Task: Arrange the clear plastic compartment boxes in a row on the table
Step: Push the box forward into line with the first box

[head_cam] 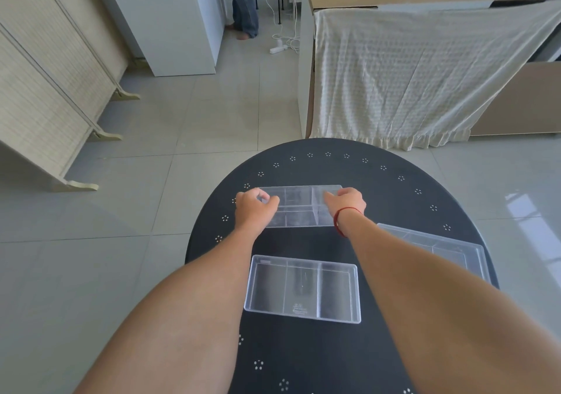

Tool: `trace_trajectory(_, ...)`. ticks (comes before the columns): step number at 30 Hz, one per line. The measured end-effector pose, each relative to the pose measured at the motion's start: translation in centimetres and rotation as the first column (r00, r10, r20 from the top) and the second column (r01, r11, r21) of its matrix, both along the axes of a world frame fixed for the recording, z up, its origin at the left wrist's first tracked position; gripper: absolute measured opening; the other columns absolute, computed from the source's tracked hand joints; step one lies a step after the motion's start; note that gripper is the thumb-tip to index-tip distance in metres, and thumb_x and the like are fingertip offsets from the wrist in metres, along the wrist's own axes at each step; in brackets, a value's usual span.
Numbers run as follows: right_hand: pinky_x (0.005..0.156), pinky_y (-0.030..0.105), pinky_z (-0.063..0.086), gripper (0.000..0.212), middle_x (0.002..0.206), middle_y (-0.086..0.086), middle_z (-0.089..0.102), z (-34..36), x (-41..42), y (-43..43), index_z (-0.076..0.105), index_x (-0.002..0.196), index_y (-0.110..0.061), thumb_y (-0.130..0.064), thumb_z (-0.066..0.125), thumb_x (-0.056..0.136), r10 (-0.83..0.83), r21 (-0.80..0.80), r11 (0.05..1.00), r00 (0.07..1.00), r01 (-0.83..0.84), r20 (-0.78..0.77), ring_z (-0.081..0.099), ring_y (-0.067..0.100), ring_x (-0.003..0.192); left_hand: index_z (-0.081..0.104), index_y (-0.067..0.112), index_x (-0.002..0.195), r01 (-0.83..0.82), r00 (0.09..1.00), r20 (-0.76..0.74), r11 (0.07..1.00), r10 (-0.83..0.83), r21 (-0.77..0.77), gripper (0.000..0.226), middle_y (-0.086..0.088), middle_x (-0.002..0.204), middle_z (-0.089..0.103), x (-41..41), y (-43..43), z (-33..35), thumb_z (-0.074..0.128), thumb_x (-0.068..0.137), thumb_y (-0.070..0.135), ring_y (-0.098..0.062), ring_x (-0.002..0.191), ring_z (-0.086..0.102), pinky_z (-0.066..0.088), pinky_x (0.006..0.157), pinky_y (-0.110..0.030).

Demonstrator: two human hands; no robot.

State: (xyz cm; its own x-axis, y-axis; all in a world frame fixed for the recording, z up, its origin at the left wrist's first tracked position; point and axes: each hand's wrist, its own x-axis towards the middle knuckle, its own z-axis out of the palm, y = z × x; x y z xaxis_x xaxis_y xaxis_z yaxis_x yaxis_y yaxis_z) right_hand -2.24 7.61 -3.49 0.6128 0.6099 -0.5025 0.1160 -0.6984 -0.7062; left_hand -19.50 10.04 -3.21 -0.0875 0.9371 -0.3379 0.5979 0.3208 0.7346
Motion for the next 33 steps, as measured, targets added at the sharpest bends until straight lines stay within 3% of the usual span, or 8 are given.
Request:
trace_trajectory(5, 0.095, 0.036, 0.049, 0.051, 0.137, 0.012, 0.055, -0.7, -0.5, -2.1, 0.049, 0.138, -0.008, -0.007, 0.057, 0.088, 0.08, -0.056, 0.995, 0.996, -0.077, 0.047, 0.059, 0.031, 0.119, 0.059, 0.017, 0.121, 0.084, 0.996, -0.013, 0.99, -0.086, -0.113, 0.035, -0.008, 0.133, 0.037, -0.1, -1.7, -0.6, 0.062, 0.087, 0.024, -0.02, 0.092, 0.049, 0.041, 0.078, -0.027)
trace_trajectory(9, 0.098, 0.04, 0.05, 0.054, 0.138, 0.013, 0.053, -1.6, -1.0, -3.5, 0.046, 0.139, -0.01, -0.007, 0.06, 0.087, 0.158, -0.091, 0.984, 0.985, -0.151, 0.074, 0.057, 0.033, 0.12, 0.053, 0.019, 0.125, 0.134, 0.989, -0.045, 0.98, -0.142, -0.146, 0.05, -0.006, 0.133, 0.034, -0.3, -2.7, -1.8, 0.073, 0.082, 0.033, -0.021, 0.096, 0.053, 0.043, 0.084, -0.027)
trace_trajectory(11, 0.104, 0.043, 0.044, 0.055, 0.15, 0.014, 0.039, -2.0, -1.2, -4.0, 0.046, 0.138, -0.011, -0.014, 0.062, 0.086, 0.282, -0.157, 0.954, 0.941, -0.255, 0.188, 0.045, 0.034, 0.133, 0.052, 0.02, 0.128, 0.17, 0.974, -0.136, 0.981, -0.182, -0.095, 0.053, -0.007, 0.135, 0.036, -0.4, -3.1, -2.3, 0.072, 0.082, 0.036, -0.024, 0.112, 0.052, 0.044, 0.091, -0.031)
trace_trajectory(14, 0.115, 0.046, 0.032, 0.065, 0.163, 0.01, 0.01, -2.4, -1.6, -4.3, 0.036, 0.146, -0.018, -0.023, 0.064, 0.087, 0.456, -0.187, 0.89, 0.808, -0.416, 0.372, 0.016, 0.03, 0.15, 0.053, 0.022, 0.134, 0.277, 0.899, -0.385, 0.952, -0.208, 0.133, 0.054, -0.007, 0.139, 0.042, -0.1, -3.4, -2.6, 0.062, 0.087, 0.047, -0.025, 0.13, 0.04, 0.042, 0.1, -0.036)
trace_trajectory(16, 0.117, 0.044, 0.03, 0.065, 0.164, 0.008, 0.007, -2.7, -1.7, -3.8, 0.034, 0.148, -0.02, -0.021, 0.061, 0.089, 0.518, -0.162, 0.851, 0.75, -0.499, 0.412, 0.011, 0.026, 0.152, 0.051, 0.023, 0.138, 0.356, 0.857, -0.441, 0.925, -0.267, 0.133, 0.058, -0.005, 0.142, 0.043, 0.6, -3.4, -2.6, 0.057, 0.088, 0.052, -0.024, 0.133, 0.039, 0.04, 0.102, -0.038)
trace_trajectory(21, 0.115, 0.042, 0.032, 0.057, 0.163, 0.008, 0.014, -3.8, -1.8, -2.2, 0.037, 0.147, -0.019, -0.01, 0.05, 0.093, 0.678, -0.264, 0.733, 0.645, -0.626, 0.352, 0.018, 0.029, 0.149, 0.047, 0.023, 0.143, 0.395, 0.834, -0.424, 0.918, -0.352, 0.016, 0.065, -0.002, 0.152, 0.035, 0.9, -2.2, -3.5, 0.065, 0.085, 0.05, -0.022, 0.138, 0.034, 0.042, 0.104, -0.041)
trace_trajectory(33, 0.103, 0.038, 0.042, 0.058, 0.162, 0.007, 0.015, -3.5, -1.3, 5.8, 0.041, 0.145, -0.02, -0.01, 0.053, 0.09, 0.662, -0.276, 0.749, 0.673, -0.602, 0.33, 0.032, 0.027, 0.143, 0.041, 0.02, 0.148, 0.369, 0.879, -0.326, 0.929, -0.348, 0.004, 0.066, -0.004, 0.161, 0.02, 1.4, 5.4, -3.7, 0.065, 0.089, 0.041, -0.022, 0.148, 0.019, 0.033, 0.112, -0.042)
